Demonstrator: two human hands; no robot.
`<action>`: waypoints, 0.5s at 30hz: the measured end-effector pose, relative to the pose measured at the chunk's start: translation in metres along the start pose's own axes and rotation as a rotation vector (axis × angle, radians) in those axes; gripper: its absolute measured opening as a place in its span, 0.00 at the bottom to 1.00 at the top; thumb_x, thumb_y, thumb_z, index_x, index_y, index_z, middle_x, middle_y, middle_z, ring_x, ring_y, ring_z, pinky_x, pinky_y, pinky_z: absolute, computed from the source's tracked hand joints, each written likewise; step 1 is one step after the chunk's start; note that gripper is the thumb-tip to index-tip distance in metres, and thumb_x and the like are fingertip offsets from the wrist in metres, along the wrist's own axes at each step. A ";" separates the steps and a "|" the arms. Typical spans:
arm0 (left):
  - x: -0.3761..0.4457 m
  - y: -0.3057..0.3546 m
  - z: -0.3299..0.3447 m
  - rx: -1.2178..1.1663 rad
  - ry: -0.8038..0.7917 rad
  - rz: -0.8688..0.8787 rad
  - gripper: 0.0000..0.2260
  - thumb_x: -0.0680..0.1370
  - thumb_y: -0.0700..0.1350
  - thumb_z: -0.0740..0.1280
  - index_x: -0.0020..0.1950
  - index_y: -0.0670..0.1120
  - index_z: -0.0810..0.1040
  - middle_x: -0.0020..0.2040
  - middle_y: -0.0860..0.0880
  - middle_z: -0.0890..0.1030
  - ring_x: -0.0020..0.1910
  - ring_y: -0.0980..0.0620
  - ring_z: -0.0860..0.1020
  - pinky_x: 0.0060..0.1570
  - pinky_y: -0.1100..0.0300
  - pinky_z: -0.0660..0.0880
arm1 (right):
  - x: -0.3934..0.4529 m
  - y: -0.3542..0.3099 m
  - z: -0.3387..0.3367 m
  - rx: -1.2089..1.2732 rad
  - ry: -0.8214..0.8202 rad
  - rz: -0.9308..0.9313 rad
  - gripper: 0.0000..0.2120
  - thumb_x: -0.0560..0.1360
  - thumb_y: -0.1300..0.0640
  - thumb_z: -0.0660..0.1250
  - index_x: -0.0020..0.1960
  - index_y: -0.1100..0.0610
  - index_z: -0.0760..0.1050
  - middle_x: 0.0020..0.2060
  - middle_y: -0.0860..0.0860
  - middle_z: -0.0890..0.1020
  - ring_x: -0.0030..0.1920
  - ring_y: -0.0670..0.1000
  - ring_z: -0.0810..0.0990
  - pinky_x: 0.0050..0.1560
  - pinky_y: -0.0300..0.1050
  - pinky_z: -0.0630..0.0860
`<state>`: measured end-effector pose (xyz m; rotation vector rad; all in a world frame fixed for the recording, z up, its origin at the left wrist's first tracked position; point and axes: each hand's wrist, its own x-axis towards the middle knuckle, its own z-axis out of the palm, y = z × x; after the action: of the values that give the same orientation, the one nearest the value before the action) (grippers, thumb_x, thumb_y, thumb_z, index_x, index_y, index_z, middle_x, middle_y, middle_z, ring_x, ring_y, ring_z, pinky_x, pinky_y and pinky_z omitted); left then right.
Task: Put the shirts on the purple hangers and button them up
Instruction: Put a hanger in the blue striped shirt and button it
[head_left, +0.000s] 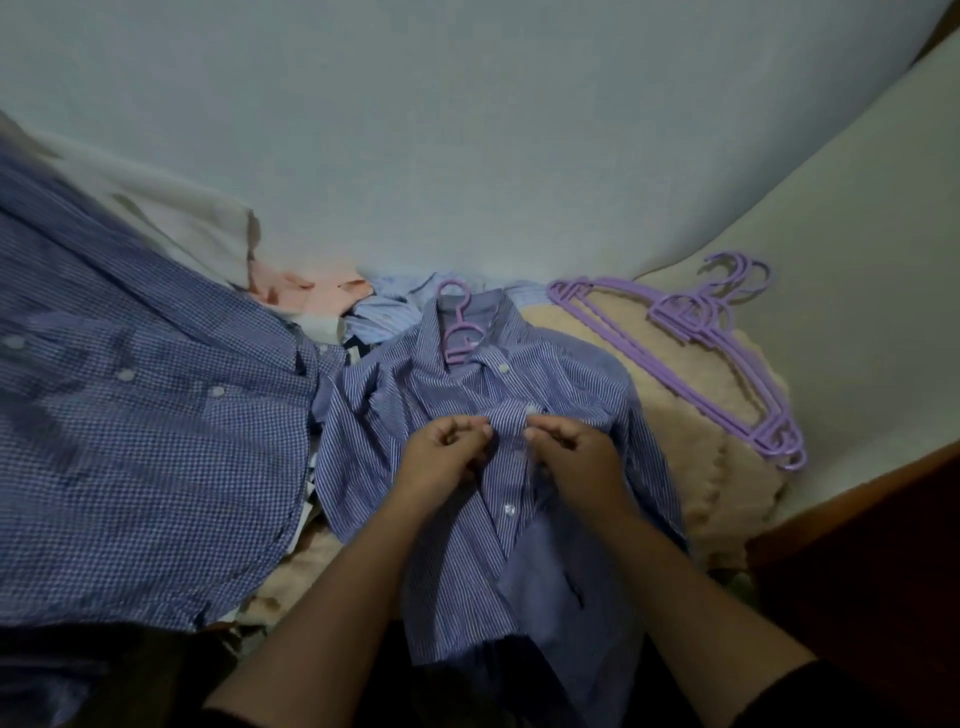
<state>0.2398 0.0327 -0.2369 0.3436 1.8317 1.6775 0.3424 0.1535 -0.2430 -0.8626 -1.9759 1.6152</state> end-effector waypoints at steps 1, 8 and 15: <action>0.005 0.009 -0.002 0.012 0.003 0.025 0.03 0.77 0.38 0.68 0.50 0.42 0.79 0.37 0.47 0.80 0.31 0.57 0.78 0.29 0.68 0.73 | 0.008 -0.007 0.001 -0.016 0.004 -0.019 0.11 0.75 0.61 0.68 0.57 0.58 0.80 0.44 0.49 0.82 0.40 0.40 0.79 0.46 0.37 0.77; 0.052 0.058 -0.015 0.063 0.060 0.146 0.02 0.77 0.37 0.68 0.47 0.43 0.79 0.37 0.49 0.81 0.34 0.58 0.80 0.33 0.69 0.76 | 0.071 -0.038 0.011 0.032 -0.011 -0.067 0.08 0.75 0.60 0.68 0.54 0.56 0.80 0.35 0.43 0.80 0.31 0.35 0.77 0.40 0.36 0.74; 0.121 0.063 -0.030 0.337 0.166 0.182 0.08 0.76 0.41 0.71 0.54 0.44 0.79 0.46 0.49 0.81 0.44 0.55 0.79 0.39 0.72 0.73 | 0.145 -0.039 0.031 -0.187 -0.084 -0.151 0.13 0.75 0.59 0.69 0.58 0.60 0.79 0.50 0.52 0.80 0.52 0.51 0.79 0.56 0.47 0.75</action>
<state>0.1147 0.0890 -0.2085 0.5399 2.2730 1.5486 0.2116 0.2298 -0.2190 -0.7026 -2.2206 1.4207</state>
